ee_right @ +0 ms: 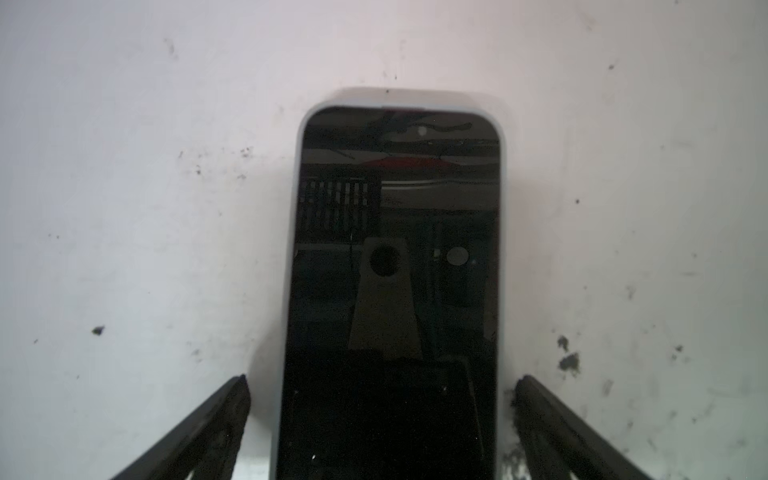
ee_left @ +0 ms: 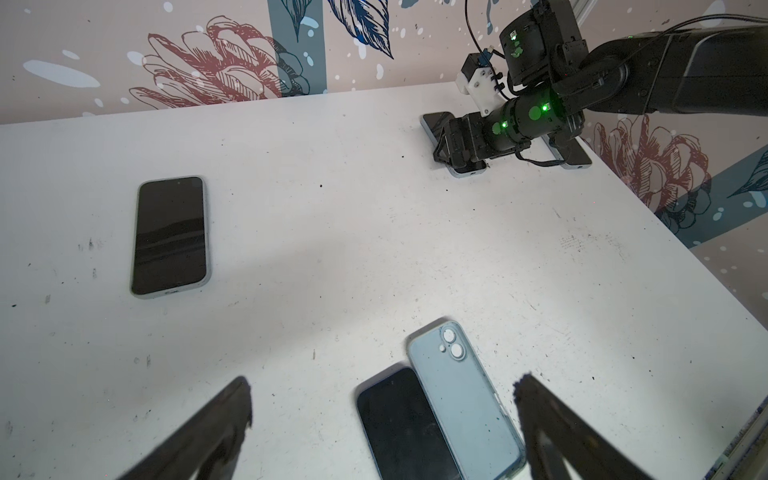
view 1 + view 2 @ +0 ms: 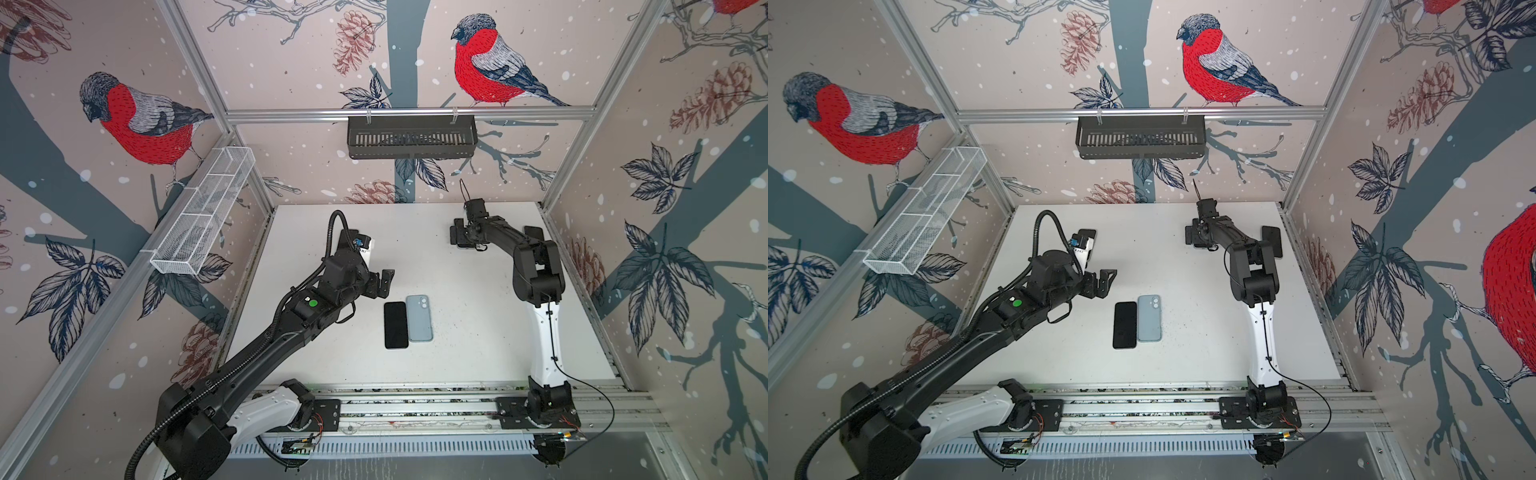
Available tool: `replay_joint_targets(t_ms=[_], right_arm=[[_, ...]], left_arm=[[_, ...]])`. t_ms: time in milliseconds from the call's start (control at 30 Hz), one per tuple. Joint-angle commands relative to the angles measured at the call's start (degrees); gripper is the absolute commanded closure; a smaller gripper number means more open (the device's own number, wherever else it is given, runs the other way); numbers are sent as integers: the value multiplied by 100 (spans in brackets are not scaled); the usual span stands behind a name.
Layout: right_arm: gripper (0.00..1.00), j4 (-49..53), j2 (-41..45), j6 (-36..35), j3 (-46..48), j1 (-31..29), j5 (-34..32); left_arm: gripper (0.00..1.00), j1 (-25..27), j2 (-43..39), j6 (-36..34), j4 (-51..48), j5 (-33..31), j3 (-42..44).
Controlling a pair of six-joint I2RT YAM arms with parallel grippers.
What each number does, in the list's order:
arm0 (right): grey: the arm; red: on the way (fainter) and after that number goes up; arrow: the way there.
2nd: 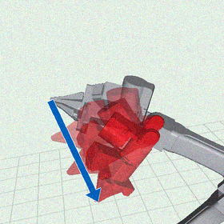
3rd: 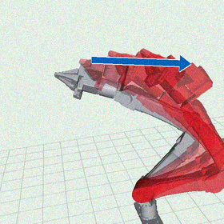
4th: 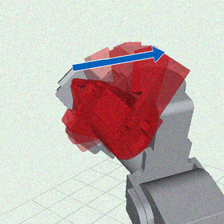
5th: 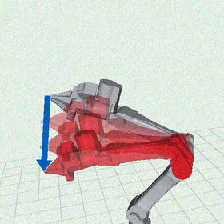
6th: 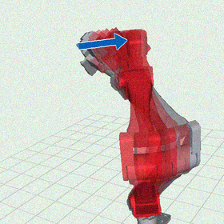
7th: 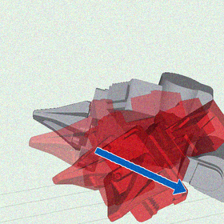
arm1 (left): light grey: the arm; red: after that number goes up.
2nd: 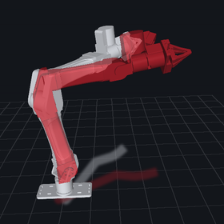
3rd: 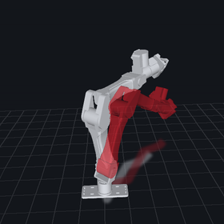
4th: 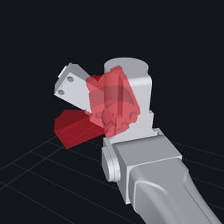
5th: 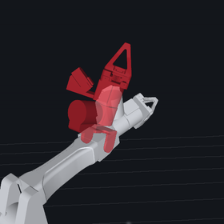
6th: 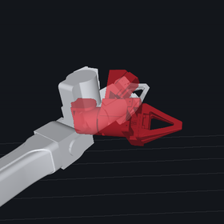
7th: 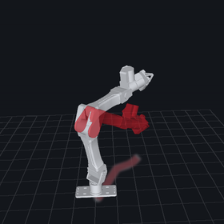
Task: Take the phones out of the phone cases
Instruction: 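Grasp the middle far cased phone with the right gripper while the left arm rises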
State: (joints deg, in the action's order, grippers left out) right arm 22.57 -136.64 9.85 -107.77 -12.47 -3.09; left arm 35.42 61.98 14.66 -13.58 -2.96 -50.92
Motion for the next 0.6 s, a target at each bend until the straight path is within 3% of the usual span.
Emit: replay_joint_targets(t_ms=[0, 567], right_arm=[[1, 298, -148, -81, -99, 43, -61], [23, 45, 298, 15, 616, 52, 199]], left_arm=[[2, -35, 16, -14, 204, 101, -4], [2, -305, 69, 126, 348, 519, 73]])
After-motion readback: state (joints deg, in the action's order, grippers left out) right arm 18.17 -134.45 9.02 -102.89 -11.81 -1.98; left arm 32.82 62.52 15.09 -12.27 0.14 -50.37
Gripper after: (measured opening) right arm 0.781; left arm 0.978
